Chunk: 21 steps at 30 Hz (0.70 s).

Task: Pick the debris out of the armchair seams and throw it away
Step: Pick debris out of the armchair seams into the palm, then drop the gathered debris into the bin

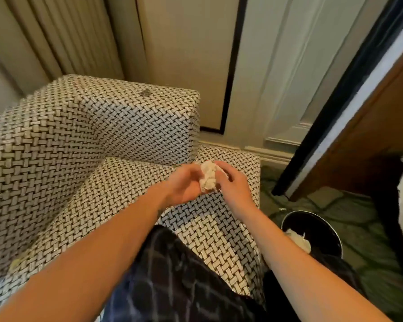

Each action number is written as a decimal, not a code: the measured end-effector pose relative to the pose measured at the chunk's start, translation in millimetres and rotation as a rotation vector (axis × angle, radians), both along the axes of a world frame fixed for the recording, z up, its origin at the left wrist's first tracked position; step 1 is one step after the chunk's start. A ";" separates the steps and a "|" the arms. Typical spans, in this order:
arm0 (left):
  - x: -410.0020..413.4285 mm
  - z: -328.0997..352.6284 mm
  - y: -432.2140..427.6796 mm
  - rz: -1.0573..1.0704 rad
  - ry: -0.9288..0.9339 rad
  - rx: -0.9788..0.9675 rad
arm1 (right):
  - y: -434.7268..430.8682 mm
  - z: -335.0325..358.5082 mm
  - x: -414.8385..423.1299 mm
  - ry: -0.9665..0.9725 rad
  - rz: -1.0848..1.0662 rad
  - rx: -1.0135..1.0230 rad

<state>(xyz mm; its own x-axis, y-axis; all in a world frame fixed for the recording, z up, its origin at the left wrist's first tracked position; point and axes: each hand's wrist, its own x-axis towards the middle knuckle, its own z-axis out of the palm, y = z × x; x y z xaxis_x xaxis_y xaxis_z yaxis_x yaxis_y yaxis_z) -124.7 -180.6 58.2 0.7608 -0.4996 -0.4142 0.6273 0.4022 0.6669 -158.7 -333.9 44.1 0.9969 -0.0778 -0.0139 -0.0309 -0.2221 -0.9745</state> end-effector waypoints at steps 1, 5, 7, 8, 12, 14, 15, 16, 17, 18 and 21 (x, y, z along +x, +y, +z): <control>1.9 3.4 -16.7 -0.043 -0.011 0.031 | -14.5 -2.4 -0.6 0.009 -0.037 0.010; 14.8 -7.1 -93.8 -0.253 -0.097 0.202 | -83.3 -14.9 -3.8 0.061 -0.161 0.018; 21.1 -24.8 -135.8 -0.315 -0.106 0.245 | -121.0 -22.3 -6.5 0.077 -0.241 0.016; 22.8 -33.8 -156.1 -0.333 -0.117 0.263 | -139.1 -25.8 -7.7 0.098 -0.279 0.019; 22.0 -66.2 -233.1 -0.350 -0.106 0.310 | -209.1 -52.1 -13.7 0.192 -0.405 0.078; 19.6 -83.7 -265.0 -0.345 -0.092 0.339 | -235.8 -68.6 -17.4 0.248 -0.496 0.191; 18.0 -93.7 -281.0 -0.350 -0.088 0.352 | -246.6 -75.6 -19.5 0.278 -0.545 0.261; 16.3 -105.6 -298.2 -0.367 -0.082 0.370 | -259.3 -83.3 -21.5 0.311 -0.594 0.329; 14.6 -115.7 -310.9 -0.380 -0.077 0.389 | -267.6 -87.9 -22.4 0.344 -0.632 0.389; 13.0 -125.4 -322.3 -0.390 -0.059 0.395 | -275.2 -91.3 -22.8 0.369 -0.663 0.447; 11.0 -148.0 -345.7 -0.395 0.041 0.402 | -299.3 -107.8 -21.9 0.422 -0.736 0.480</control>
<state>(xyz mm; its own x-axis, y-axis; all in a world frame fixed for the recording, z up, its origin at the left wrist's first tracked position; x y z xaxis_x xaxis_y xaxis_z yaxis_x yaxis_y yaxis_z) -113.7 -526.3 -89.8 0.5270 -0.5401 -0.6562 0.7072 -0.1495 0.6910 -180.5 -633.2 -63.7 0.6071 -0.5722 -0.5514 -0.3699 0.4107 -0.8334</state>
